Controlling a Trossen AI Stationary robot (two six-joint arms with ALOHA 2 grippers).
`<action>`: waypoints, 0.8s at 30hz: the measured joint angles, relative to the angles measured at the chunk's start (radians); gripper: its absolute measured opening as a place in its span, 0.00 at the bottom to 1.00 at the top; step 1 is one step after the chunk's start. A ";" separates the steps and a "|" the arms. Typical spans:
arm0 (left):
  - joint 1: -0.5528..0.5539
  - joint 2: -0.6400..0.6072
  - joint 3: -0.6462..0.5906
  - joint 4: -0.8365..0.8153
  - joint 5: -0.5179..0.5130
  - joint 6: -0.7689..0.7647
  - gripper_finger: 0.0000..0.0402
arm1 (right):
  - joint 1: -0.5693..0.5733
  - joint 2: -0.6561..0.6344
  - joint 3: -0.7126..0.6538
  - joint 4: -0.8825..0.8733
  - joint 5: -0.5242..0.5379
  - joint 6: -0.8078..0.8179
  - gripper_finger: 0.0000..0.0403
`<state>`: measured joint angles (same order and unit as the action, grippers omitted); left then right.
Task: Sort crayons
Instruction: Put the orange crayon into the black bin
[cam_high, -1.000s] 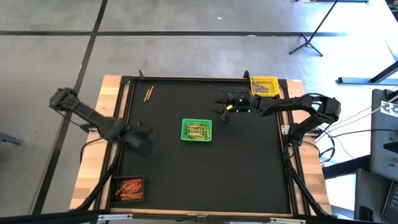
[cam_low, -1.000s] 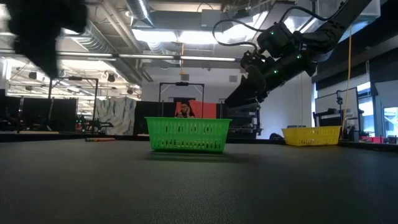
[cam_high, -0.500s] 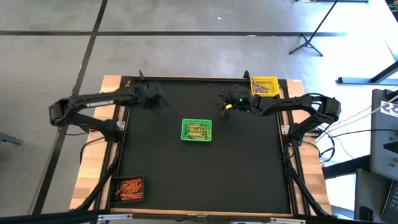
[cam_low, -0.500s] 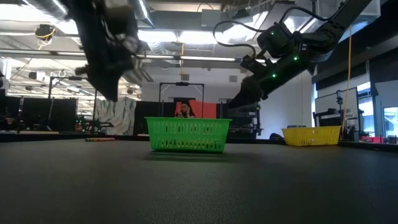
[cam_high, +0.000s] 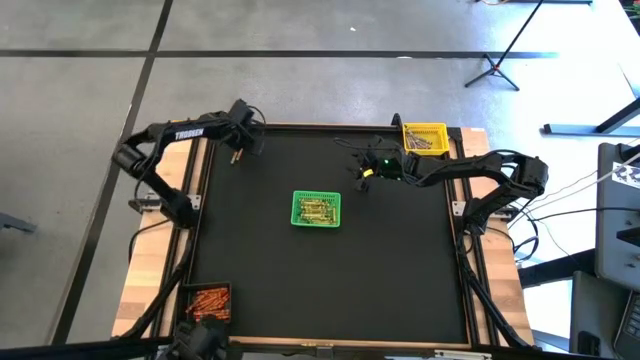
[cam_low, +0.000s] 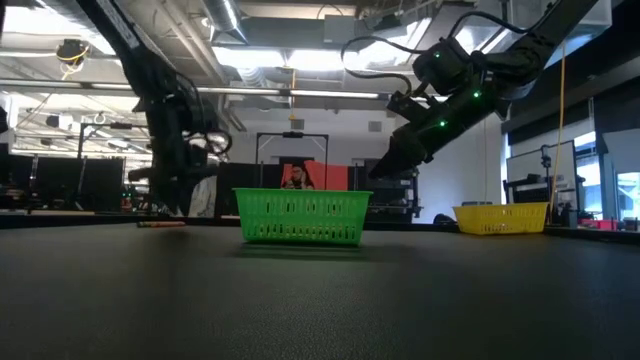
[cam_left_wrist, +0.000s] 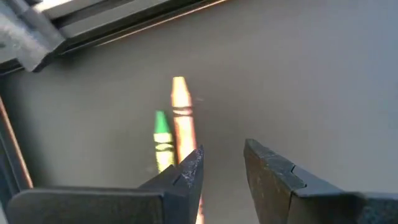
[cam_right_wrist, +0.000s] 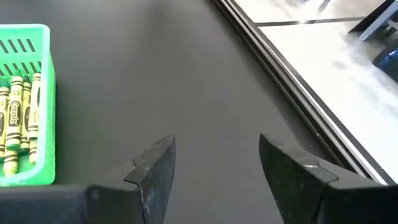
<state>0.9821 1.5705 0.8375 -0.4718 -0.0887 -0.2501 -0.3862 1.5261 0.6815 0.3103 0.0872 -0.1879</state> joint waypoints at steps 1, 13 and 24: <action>0.015 0.017 0.000 0.008 -0.001 0.004 0.25 | 0.000 0.000 0.000 -0.004 0.000 0.000 0.57; 0.044 0.048 0.019 0.059 -0.074 0.019 0.25 | 0.000 0.000 0.000 -0.031 0.000 0.000 0.57; 0.043 0.048 0.039 -0.051 -0.078 0.016 0.25 | 0.000 0.000 0.000 -0.024 -0.001 -0.001 0.57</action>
<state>1.0252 1.6180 0.8768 -0.5227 -0.1664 -0.2339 -0.3862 1.5261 0.6815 0.2864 0.0863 -0.1886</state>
